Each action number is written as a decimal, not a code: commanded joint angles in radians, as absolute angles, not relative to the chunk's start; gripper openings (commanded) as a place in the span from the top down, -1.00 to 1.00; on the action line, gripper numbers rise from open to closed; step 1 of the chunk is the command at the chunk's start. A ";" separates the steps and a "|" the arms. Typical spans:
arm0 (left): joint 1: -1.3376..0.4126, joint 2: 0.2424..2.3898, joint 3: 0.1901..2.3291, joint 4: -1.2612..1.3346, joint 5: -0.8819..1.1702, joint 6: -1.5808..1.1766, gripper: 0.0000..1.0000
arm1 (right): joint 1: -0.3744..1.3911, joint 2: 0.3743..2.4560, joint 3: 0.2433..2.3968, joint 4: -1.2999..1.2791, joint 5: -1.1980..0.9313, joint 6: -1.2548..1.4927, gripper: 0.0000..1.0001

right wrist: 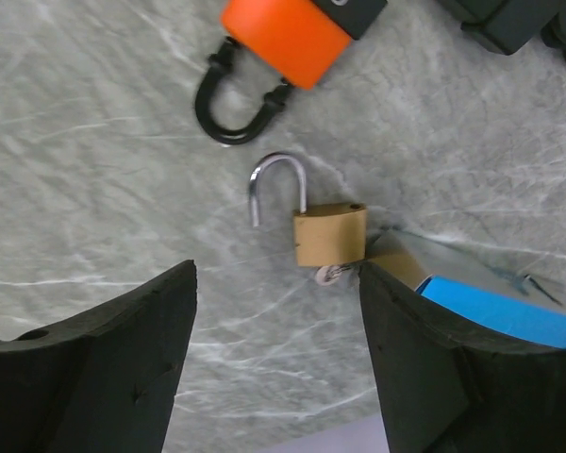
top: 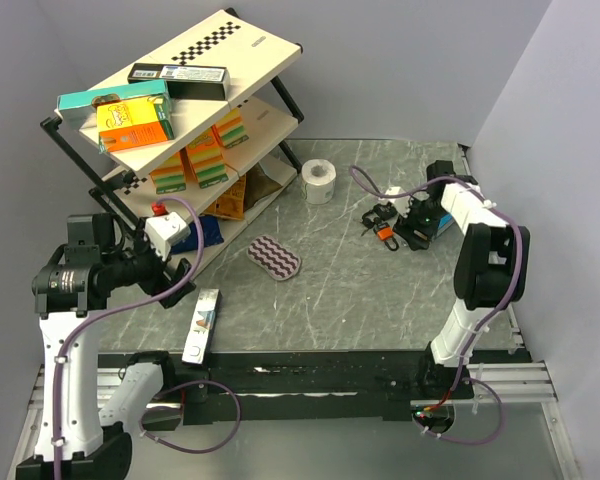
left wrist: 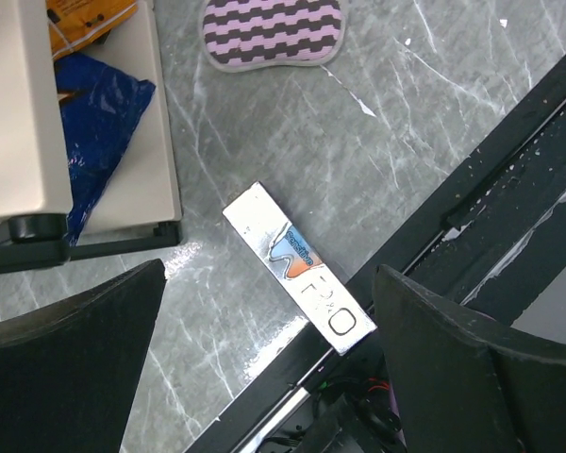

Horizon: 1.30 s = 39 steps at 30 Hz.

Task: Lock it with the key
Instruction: Pick up the lock from the center of the board.

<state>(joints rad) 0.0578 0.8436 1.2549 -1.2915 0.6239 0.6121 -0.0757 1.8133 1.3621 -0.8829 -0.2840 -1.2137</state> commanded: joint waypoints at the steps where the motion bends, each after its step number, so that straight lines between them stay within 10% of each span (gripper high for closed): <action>1: 0.037 0.847 1.247 -1.279 0.652 0.650 -0.96 | -0.078 1.864 1.430 -0.896 -0.233 -1.285 -0.49; 25: -0.028 0.871 1.238 -1.220 0.611 0.594 -0.96 | -0.078 2.000 1.439 -0.822 -0.136 -1.351 -0.43; 39: -0.066 0.896 1.230 -1.212 0.670 0.615 -0.97 | -0.058 1.876 1.256 -0.748 -0.184 -1.298 0.82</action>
<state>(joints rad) -0.0444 0.8822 1.2358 -1.2213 0.6117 0.5869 -0.0711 1.9228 1.2999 -0.7212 -0.1440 -1.3102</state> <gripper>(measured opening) 0.988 0.399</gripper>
